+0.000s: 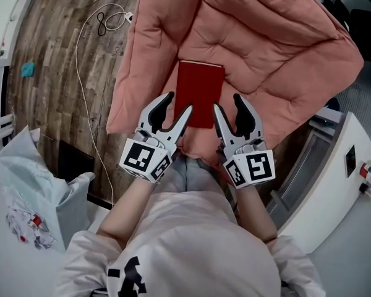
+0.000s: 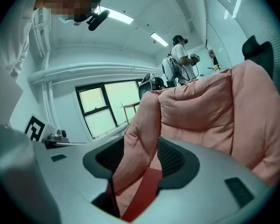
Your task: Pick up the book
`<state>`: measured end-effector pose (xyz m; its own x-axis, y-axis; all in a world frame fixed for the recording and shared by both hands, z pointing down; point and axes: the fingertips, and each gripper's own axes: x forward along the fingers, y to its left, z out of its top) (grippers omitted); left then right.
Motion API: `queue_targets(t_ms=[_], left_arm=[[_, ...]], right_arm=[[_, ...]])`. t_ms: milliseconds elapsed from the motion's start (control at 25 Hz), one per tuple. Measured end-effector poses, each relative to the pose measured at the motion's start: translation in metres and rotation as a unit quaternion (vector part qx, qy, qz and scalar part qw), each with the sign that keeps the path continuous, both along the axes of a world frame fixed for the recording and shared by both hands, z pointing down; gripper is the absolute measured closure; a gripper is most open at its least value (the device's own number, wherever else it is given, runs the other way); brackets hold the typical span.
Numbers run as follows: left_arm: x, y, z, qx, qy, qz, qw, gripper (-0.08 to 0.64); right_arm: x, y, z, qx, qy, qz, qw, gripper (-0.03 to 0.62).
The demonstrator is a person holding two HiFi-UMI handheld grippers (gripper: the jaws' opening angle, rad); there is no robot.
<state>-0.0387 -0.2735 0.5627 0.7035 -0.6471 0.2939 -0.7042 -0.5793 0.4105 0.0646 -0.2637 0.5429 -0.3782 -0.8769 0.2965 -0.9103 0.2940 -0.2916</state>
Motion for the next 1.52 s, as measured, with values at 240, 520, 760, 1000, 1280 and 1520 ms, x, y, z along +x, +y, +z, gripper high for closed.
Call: queue_targets(t_ms=[240, 520, 760, 1000, 1280, 1520], left_arm=[[-0.003, -0.005, 0.029, -0.012, -0.003, -0.001, 0.9999, 0.348], [-0.007, -0.009, 0.064, -0.031, -0.015, -0.001, 0.9994, 0.337], [-0.006, -0.013, 0.095, -0.048, -0.016, -0.009, 0.9987, 0.334], [-0.007, -0.009, 0.129, -0.063, -0.029, 0.002, 0.9976, 0.334], [-0.007, -0.012, 0.16, -0.085, -0.032, -0.002, 0.9959, 0.331], [-0.005, -0.014, 0.181, -0.097, -0.036, 0.003, 0.9946, 0.328]], right_arm=[[0.0, 0.003, 0.036, -0.022, -0.001, 0.008, 1.0, 0.367], [0.004, -0.001, 0.071, -0.042, 0.004, 0.02, 0.999, 0.36], [0.008, -0.004, 0.103, -0.059, 0.012, 0.031, 0.998, 0.357], [0.009, -0.003, 0.137, -0.077, 0.02, 0.033, 0.996, 0.35], [0.013, -0.007, 0.172, -0.104, 0.026, 0.039, 0.993, 0.337], [0.012, -0.008, 0.199, -0.129, 0.03, 0.041, 0.99, 0.328]])
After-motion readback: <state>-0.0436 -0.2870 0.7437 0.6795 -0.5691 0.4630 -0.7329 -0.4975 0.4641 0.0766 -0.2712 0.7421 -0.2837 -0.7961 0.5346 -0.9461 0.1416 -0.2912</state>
